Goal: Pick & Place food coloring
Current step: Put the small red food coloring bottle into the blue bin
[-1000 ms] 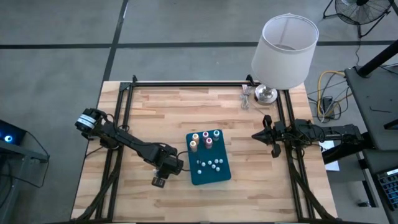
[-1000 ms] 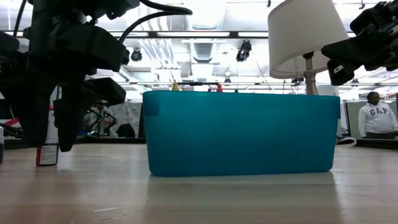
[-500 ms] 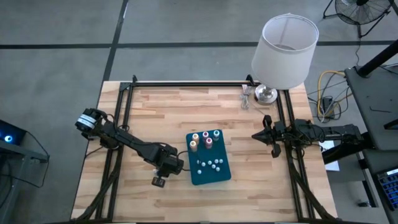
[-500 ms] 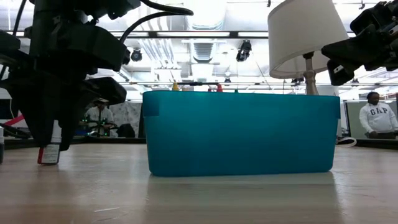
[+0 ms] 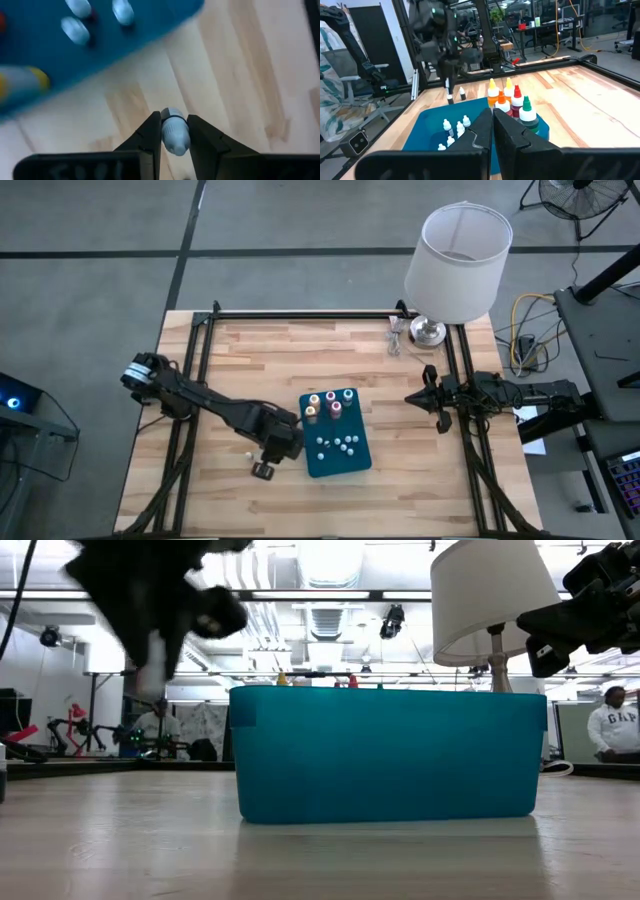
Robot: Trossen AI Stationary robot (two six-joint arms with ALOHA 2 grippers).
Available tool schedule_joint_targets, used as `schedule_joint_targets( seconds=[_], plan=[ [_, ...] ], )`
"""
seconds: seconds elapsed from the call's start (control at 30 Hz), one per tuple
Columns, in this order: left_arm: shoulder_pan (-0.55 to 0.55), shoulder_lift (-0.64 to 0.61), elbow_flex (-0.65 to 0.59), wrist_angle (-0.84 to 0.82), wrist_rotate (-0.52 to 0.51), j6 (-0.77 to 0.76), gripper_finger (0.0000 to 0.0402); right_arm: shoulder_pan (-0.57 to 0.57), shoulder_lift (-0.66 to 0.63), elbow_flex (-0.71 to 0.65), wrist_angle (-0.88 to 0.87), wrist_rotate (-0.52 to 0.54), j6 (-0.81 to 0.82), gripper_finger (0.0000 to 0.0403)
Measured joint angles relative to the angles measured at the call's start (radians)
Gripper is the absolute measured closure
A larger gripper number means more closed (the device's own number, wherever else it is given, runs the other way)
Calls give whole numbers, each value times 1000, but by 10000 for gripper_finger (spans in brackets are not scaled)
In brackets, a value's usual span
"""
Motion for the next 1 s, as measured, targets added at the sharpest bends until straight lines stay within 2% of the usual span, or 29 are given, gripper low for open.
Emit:
schedule_joint_targets(
  seconds=[0.27,0.73,1.0],
  plan=[
    [57,40,156,-10,-12,71,347,0,0,0,0,0,0,394],
    [107,286,451,-79,-14,96,347,0,0,0,0,0,0,394],
    [107,387,569,-89,-8,125,347,0,0,0,0,0,0,394]
  ],
)
